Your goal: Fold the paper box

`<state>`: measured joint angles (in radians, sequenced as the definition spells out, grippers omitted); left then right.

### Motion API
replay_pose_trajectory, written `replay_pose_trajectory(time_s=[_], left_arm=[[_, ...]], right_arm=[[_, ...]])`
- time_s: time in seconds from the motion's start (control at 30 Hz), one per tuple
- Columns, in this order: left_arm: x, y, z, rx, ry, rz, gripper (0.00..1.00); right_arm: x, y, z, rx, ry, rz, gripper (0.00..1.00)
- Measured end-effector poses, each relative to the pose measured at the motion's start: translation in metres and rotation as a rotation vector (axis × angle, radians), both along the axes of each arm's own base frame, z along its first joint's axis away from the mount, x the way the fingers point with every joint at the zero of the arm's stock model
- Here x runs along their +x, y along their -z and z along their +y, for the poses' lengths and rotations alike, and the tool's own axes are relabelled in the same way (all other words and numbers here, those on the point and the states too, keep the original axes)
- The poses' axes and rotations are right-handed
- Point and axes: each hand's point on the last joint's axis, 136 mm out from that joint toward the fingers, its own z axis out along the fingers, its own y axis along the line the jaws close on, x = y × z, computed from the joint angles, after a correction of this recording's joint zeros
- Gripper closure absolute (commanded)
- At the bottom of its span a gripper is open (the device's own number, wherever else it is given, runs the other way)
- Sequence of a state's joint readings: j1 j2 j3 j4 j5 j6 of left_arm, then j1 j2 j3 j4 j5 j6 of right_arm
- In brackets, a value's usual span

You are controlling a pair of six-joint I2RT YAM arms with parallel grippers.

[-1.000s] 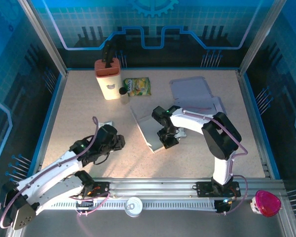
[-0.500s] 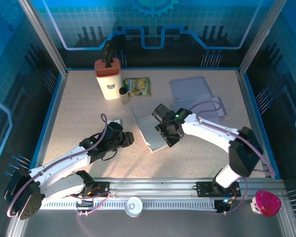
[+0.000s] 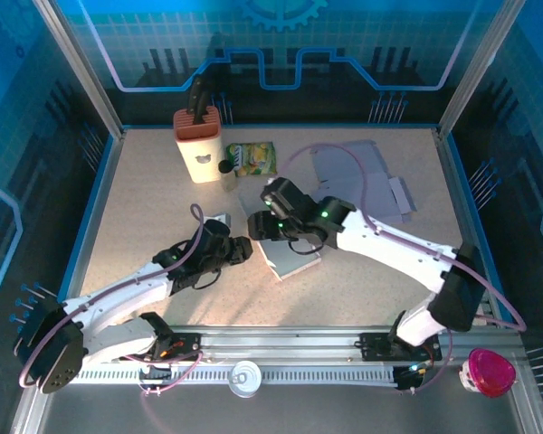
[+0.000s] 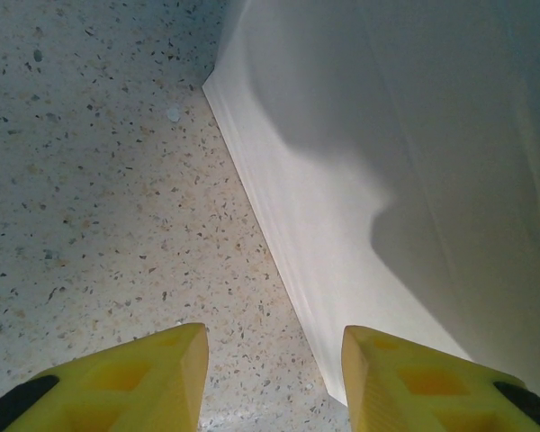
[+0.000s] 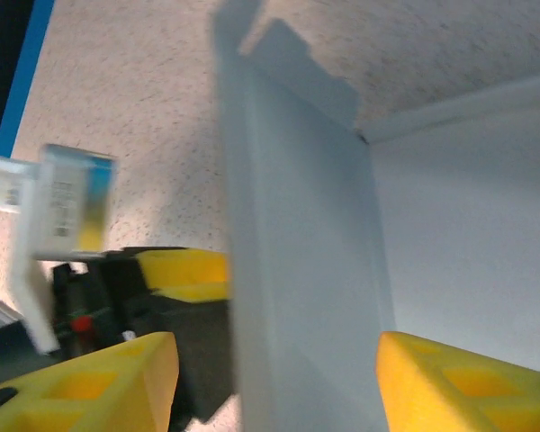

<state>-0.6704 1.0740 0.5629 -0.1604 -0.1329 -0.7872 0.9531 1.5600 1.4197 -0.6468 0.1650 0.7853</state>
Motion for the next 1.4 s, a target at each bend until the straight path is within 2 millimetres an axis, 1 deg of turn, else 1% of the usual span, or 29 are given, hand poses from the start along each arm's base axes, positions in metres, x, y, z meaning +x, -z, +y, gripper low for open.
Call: replay_pose_trajectory(time_s=[0.07,0.1,0.3,0.37,0.47,0.57,0.67,0.7,0.73,0.87,1.0,1.1,1.17,1.27,1.33,1.4], left_arm=[[0.002,-0.003,-0.001,-0.004,0.0,-0.006,0.55],[0.002,-0.004,-0.002,-0.006,0.0,-0.008,0.55],[0.006,-0.012,-0.005,-0.019,0.002,-0.027,0.55],[0.005,-0.011,-0.004,-0.015,0.002,-0.022,0.55],[0.005,-0.011,-0.004,-0.014,0.002,-0.021,0.55],[0.005,-0.011,-0.004,-0.014,0.002,-0.022,0.55],[0.005,-0.014,-0.004,-0.014,0.002,-0.023,0.55],[0.005,-0.015,-0.003,-0.014,0.003,-0.024,0.55],[0.004,-0.017,-0.003,-0.014,0.004,-0.027,0.54],[0.001,-0.028,0.002,-0.007,0.002,-0.045,0.52],[-0.003,-0.045,0.011,-0.002,-0.01,-0.084,0.51],[-0.007,-0.056,0.019,0.004,-0.02,-0.104,0.51],[-0.01,-0.061,0.022,0.008,-0.021,-0.114,0.51],[-0.014,-0.064,0.027,0.023,-0.016,-0.118,0.52],[-0.017,-0.061,0.029,0.037,-0.011,-0.107,0.52],[-0.02,-0.059,0.031,0.05,-0.007,-0.096,0.52]], right_arm=[[0.003,-0.001,0.011,-0.029,-0.044,-0.016,0.45],[0.004,0.001,0.013,-0.041,-0.056,-0.016,0.47],[0.007,0.03,0.013,-0.16,-0.08,0.032,0.58],[0.007,0.034,0.013,-0.174,-0.085,0.04,0.6],[0.008,0.034,0.016,-0.176,-0.085,0.042,0.66],[0.011,0.031,0.02,-0.166,-0.077,0.041,0.77],[0.014,0.03,0.022,-0.157,-0.058,0.04,0.91],[0.015,0.029,0.022,-0.153,-0.047,0.042,0.98],[0.015,0.029,0.021,-0.15,-0.035,0.043,1.0],[0.022,0.025,0.021,-0.124,0.04,0.03,1.0],[0.024,0.016,0.012,-0.081,0.182,0.007,1.0],[0.025,-0.002,0.0,-0.019,0.326,-0.005,1.0],[0.026,-0.012,-0.012,0.022,0.446,-0.004,1.0],[0.024,-0.022,-0.033,0.061,0.654,0.035,1.0],[0.022,-0.028,-0.046,0.079,0.801,0.072,1.0],[0.021,-0.034,-0.055,0.096,0.933,0.105,1.0]])
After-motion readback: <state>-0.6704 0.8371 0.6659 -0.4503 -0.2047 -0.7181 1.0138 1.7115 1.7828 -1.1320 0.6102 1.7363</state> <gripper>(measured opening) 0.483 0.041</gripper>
